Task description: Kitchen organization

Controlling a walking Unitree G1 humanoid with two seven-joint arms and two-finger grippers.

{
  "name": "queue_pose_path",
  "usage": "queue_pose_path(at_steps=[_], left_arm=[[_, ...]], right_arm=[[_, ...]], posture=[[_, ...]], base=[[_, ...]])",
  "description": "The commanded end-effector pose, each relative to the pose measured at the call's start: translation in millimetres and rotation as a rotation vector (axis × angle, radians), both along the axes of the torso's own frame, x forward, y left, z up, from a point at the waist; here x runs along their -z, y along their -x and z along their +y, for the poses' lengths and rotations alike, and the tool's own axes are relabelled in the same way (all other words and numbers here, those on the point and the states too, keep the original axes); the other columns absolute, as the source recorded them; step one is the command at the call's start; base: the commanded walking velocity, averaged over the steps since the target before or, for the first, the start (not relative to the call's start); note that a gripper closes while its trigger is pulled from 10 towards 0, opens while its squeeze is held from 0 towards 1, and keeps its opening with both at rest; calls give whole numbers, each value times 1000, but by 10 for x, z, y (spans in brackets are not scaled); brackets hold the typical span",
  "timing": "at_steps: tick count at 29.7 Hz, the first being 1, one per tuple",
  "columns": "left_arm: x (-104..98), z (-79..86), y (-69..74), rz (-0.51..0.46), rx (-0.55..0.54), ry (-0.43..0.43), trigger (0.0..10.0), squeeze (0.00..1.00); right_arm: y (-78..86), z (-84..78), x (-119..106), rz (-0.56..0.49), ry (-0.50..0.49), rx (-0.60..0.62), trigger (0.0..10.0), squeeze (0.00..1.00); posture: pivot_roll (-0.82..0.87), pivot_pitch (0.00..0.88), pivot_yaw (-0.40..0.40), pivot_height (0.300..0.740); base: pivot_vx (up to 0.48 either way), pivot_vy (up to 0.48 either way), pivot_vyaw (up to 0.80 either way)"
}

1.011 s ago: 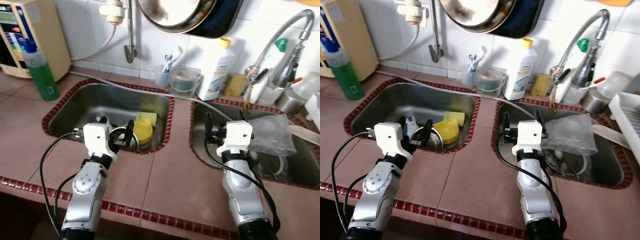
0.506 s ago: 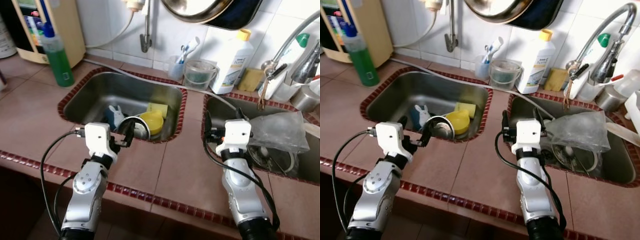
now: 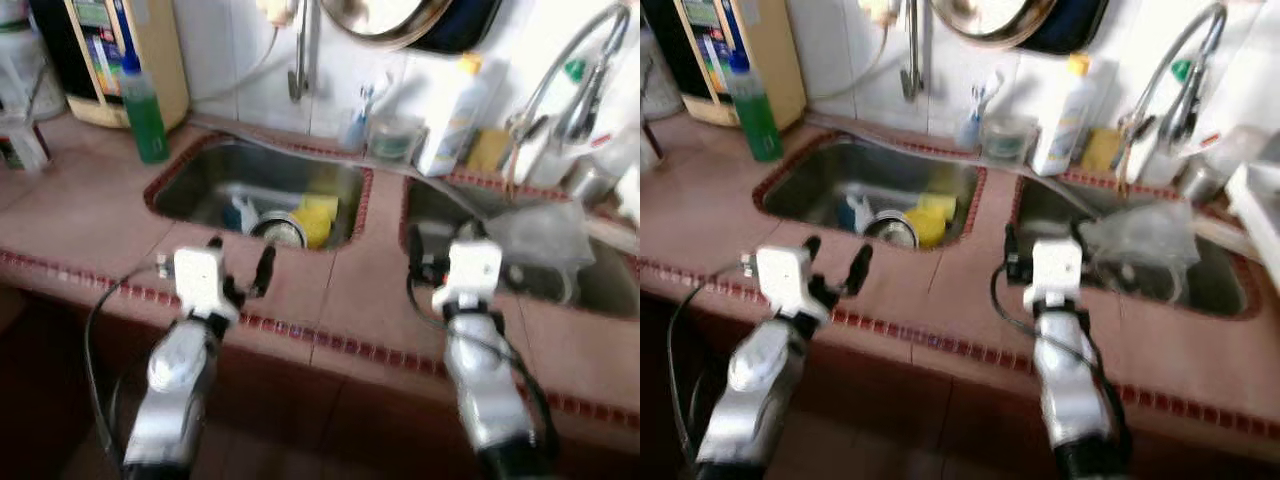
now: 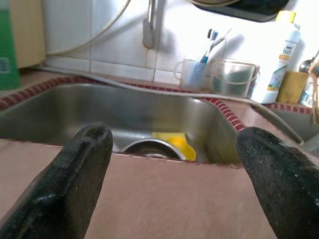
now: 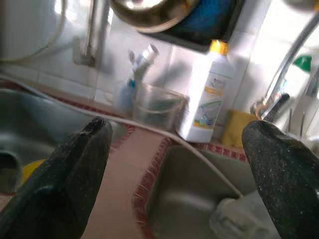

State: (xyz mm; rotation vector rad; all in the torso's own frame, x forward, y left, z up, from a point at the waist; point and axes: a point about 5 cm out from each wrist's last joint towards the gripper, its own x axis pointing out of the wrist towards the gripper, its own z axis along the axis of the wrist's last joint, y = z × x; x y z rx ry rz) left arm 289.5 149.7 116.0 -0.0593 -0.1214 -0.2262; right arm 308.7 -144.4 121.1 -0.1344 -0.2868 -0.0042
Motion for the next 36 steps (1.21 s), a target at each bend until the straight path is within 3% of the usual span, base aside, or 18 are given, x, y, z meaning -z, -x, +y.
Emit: queue_pose_path(at_steps=[1,8,16,18,20,26,31,36], left_arm=[[-60,-27,-21,-19,7,3,10000,0],[-59,-42,4,-26,34,-6,10000,0],[-12,-2,102,-29,94,-41,10000,0],[2,7,148,-38,113,-54,10000,0],[47,34,281,-78,163,-93,10000,0],[157,19,480,-60,290,-75,10000,0],[167,43,580,-77,336,-110,10000,0],[157,78,700,-97,395,-163,10000,0]], right_arm=[[-18,-66,-40,-14,8,19,10000,0],[-7,-31,-8,-1,13,-25,10000,0],[81,142,113,60,63,-258,10000,0],[112,164,142,80,83,-323,10000,0],[200,187,243,140,117,-465,10000,0],[318,158,371,247,43,-632,10000,0],[360,143,355,258,50,-711,10000,0],[417,137,347,269,119,-822,10000,0]], posture=[[25,0,-63,740],[23,0,-59,740],[22,0,-61,740],[25,0,-62,740],[26,1,-63,740],[33,16,-70,740],[37,19,-76,740],[41,21,-77,740]], base=[[0,0,0],[0,0,0],[0,0,0],[0,0,0],[0,0,0],[0,0,0],[0,0,0],[0,0,0]])
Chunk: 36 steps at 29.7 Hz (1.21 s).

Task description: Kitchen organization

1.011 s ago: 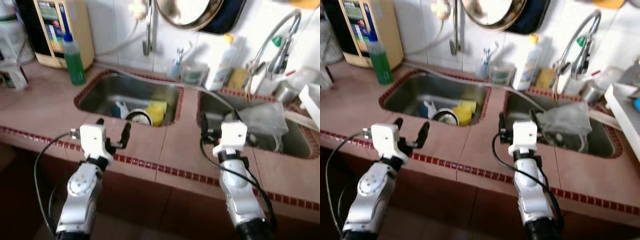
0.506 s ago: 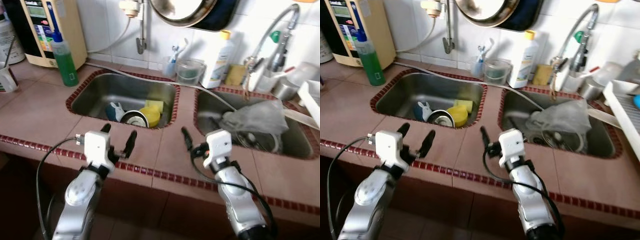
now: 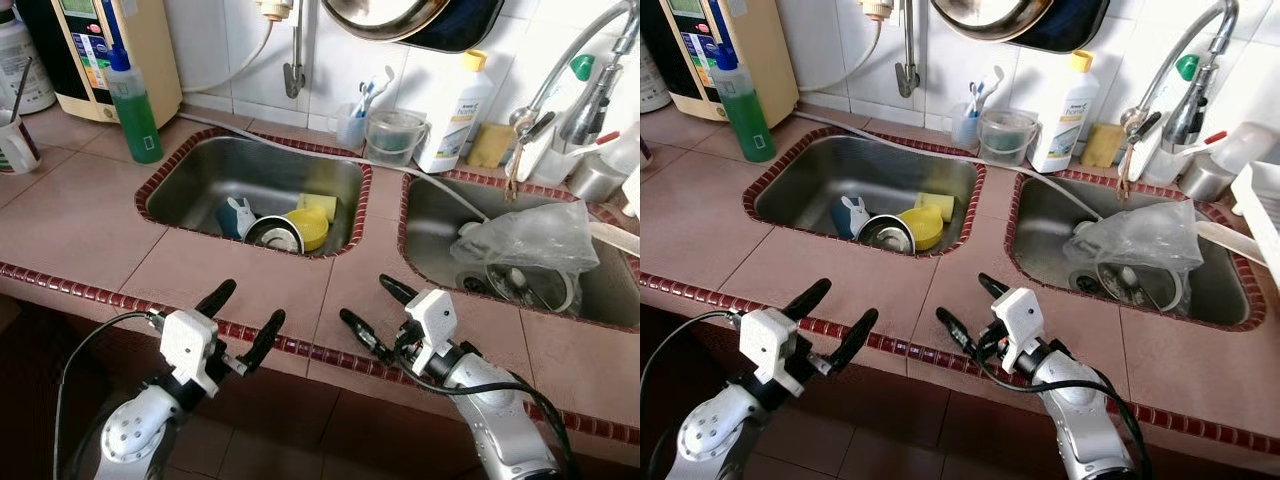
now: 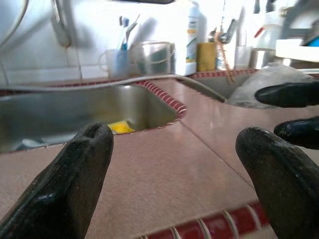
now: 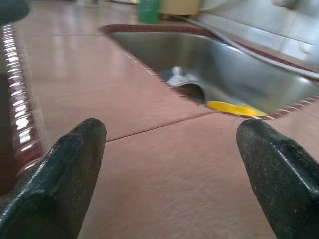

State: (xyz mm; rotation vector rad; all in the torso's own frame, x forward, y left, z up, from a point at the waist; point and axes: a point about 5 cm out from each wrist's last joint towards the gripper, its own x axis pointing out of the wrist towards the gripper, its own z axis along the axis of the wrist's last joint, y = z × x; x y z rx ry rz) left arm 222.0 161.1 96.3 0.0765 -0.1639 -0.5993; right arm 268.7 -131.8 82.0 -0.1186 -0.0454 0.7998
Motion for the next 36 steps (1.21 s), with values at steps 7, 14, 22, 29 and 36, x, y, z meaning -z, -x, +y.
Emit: queue_pose_path(at_steps=[7,14,22,29,36], left_arm=[[11,-111,197,-27,123,-41,10000,0],[85,-108,362,-3,191,-83,10000,0],[88,-99,520,-8,277,-126,10000,0],[173,-102,590,5,339,-190,10000,0],[584,-124,570,166,309,-160,10000,0]], right_arm=[[225,57,25,39,56,-235,10000,0],[437,-14,109,136,109,-408,10000,0],[559,-65,75,244,137,-625,10000,0],[582,-90,172,380,171,-709,10000,0],[560,-204,596,579,229,-646,10000,0]], posture=[[44,18,-81,740],[50,19,-91,740],[67,1,-104,740],[81,0,-122,740],[87,0,-136,740]], base=[[0,0,0],[0,0,0],[0,0,0],[0,0,0],[0,0,0]])
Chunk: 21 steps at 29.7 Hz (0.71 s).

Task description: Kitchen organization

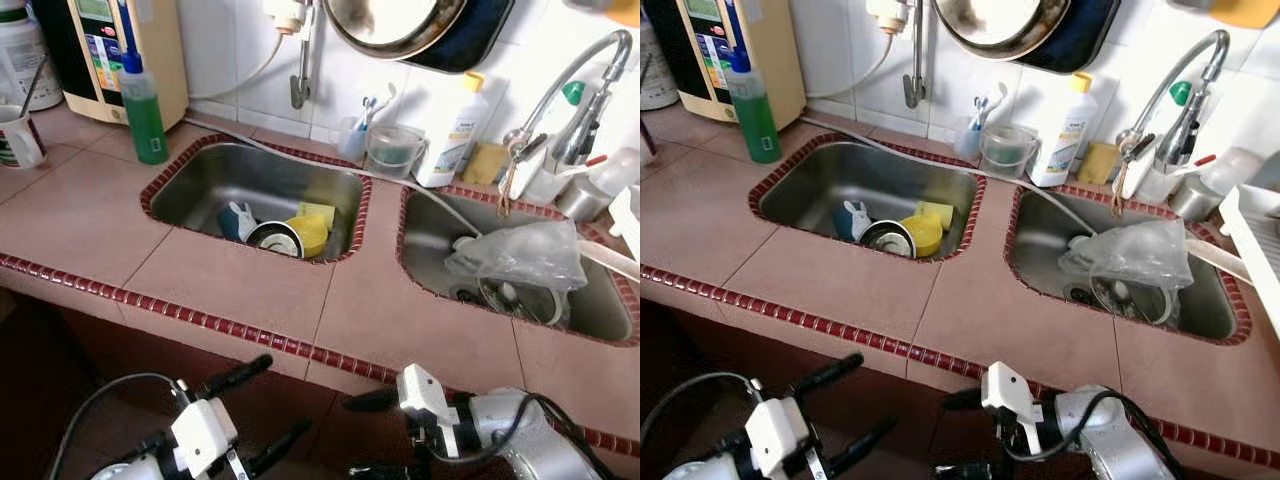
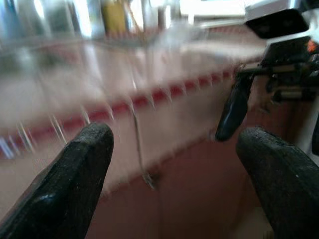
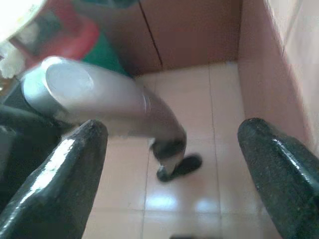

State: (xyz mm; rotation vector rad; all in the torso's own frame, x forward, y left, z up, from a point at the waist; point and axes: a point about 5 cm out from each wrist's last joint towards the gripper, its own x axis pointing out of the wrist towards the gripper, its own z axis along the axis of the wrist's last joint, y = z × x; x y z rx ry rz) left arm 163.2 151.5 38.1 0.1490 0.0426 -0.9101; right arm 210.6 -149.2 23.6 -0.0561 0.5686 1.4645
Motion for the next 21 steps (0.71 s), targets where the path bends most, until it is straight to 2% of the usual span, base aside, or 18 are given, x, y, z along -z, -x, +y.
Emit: queue_pose_path(at_steps=[1,7,19,21], left_arm=[[62,-34,-22,7,8,-11,10000,0],[266,-65,32,60,-8,-31,10000,0],[336,-42,76,63,-32,-49,10000,0],[338,-41,78,63,-31,-50,10000,0]], right_arm=[[-25,-35,53,8,40,13,10000,0],[-28,-18,159,37,57,38,10000,0],[-41,-48,181,51,37,33,10000,0],[-42,-55,184,52,38,34,10000,0]], posture=[[86,0,-140,740],[79,0,-143,740],[83,0,-143,740],[83,0,-143,740]], base=[[0,0,0],[0,0,0],[0,0,0],[-394,0,0]])
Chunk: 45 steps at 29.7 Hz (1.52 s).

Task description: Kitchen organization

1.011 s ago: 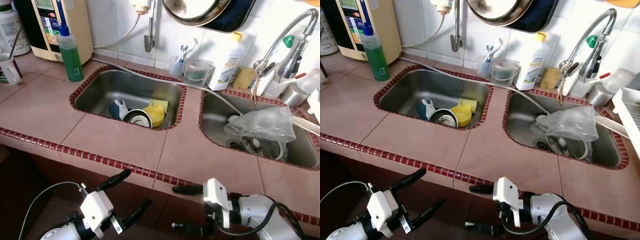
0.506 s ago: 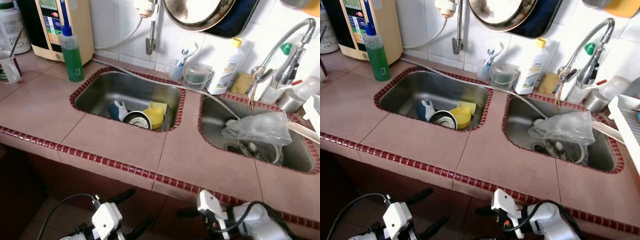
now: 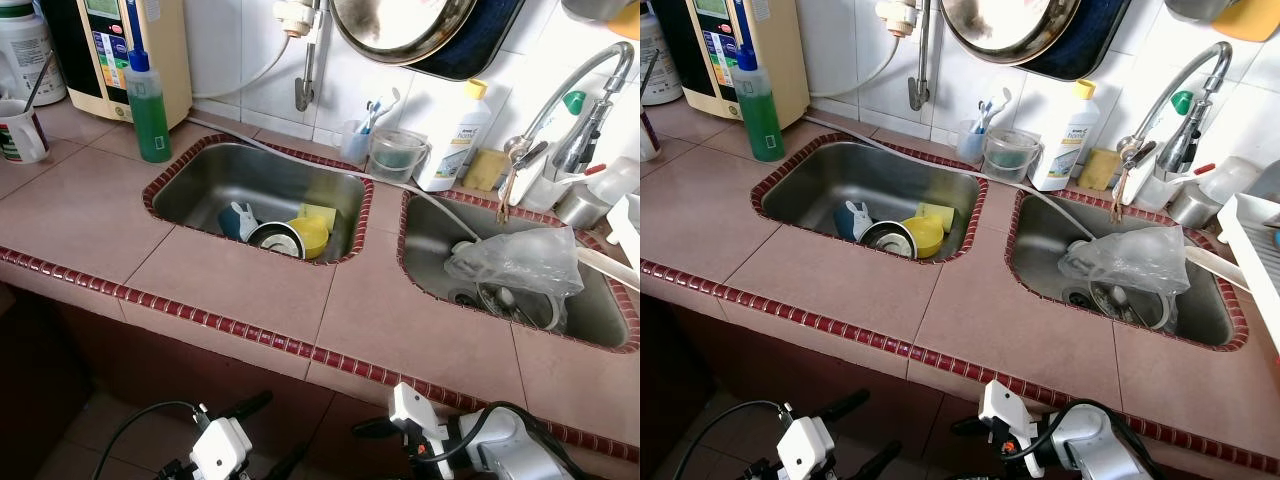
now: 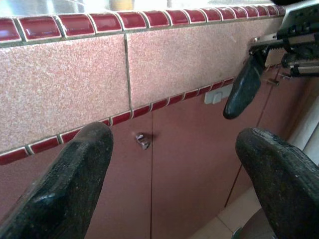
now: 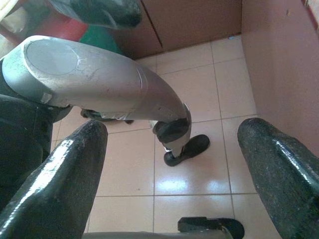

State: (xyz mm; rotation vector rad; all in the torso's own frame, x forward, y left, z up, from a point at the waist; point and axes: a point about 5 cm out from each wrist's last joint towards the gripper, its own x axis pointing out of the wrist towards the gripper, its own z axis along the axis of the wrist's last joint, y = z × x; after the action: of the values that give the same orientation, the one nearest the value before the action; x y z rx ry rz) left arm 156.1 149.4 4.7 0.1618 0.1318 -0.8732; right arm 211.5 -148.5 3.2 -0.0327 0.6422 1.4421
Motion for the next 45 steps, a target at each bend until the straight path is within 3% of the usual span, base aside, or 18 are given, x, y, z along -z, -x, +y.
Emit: queue_pose_path(at_steps=[1,16,25,32,33,38,39,45], left_arm=[[3,-22,6,-5,11,2,10000,0],[16,-24,17,-10,23,-6,10000,0],[53,-16,-40,3,17,-17,10000,0],[150,-47,-202,26,-29,-36,10000,0],[217,-35,-289,70,-87,-36,10000,0],[354,-31,-429,167,-193,-59,10000,0],[421,-37,-467,226,-244,-73,10000,0],[573,-53,-475,340,-351,-138,10000,0]], right_arm=[[-36,-65,-21,-10,6,16,10000,0],[-42,-100,6,-7,14,24,10000,0],[-40,-117,81,-9,41,77,10000,0],[-66,-138,271,-10,121,264,10000,0],[-85,-143,322,-17,149,346,10000,0],[-109,-190,451,-40,241,601,10000,0],[-88,-228,513,-40,297,707,10000,0],[22,-268,644,-20,395,863,10000,0]], posture=[[83,0,-143,740],[78,0,-138,740],[74,0,-135,740],[75,6,-123,740],[68,9,-111,740],[52,16,-90,740],[44,19,-76,740],[29,21,-58,740]], base=[[-371,0,0],[-274,0,0],[0,0,0],[0,0,0],[0,0,0],[0,0,0],[0,0,0],[0,0,0]])
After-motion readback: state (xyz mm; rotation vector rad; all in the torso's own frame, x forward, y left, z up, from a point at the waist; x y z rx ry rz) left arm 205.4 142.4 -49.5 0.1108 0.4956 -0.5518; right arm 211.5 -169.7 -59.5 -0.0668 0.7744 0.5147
